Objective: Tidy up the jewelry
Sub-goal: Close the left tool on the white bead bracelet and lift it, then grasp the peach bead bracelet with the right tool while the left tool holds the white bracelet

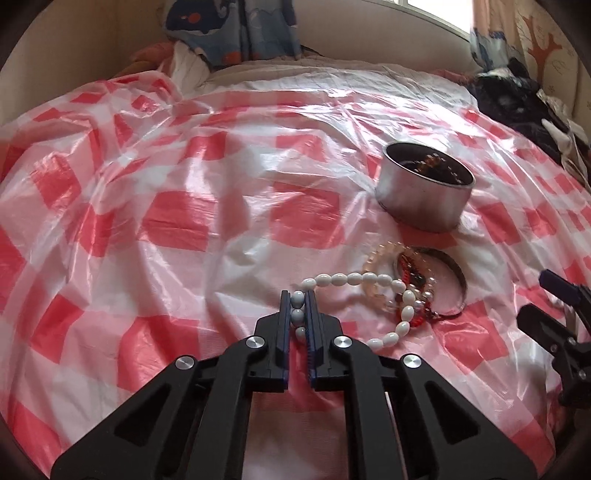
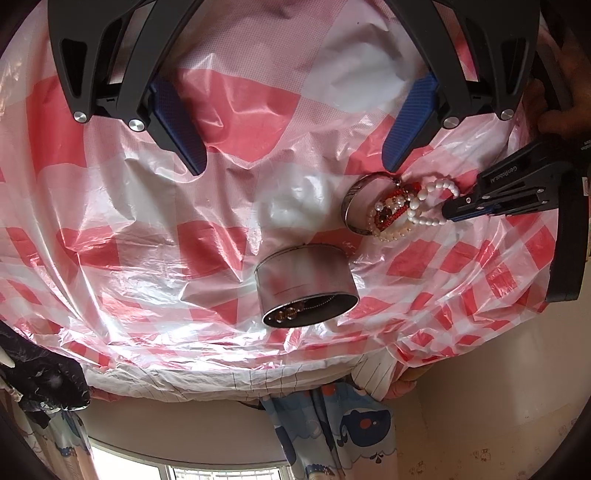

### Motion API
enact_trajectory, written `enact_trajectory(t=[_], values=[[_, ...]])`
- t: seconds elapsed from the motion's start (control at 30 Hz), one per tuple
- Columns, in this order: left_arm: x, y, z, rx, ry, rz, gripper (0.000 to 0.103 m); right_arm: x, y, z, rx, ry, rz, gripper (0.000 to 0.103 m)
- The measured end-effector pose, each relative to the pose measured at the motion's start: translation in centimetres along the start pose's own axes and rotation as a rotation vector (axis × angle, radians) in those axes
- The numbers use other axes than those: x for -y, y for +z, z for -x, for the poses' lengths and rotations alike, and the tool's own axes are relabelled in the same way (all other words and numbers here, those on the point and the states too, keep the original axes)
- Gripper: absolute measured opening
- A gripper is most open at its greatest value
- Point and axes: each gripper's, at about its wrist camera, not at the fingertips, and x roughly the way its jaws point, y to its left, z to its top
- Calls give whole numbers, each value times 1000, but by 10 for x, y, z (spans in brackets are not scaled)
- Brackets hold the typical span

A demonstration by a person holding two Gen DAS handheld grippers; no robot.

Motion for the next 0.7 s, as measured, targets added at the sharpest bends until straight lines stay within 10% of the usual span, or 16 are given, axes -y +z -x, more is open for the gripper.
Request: enact_trajectory(t=[0.17,0.47,0.7], values=[[-39,4,7,53,-9,207,6,-48,16,8,28,100,170,92],[-54,3,-6,33,-40,317,7,-102,43,-75,-243,189,308,79],[-52,5,-12,17,-49,314,7,-86,38,-77,-222,164,225,10]])
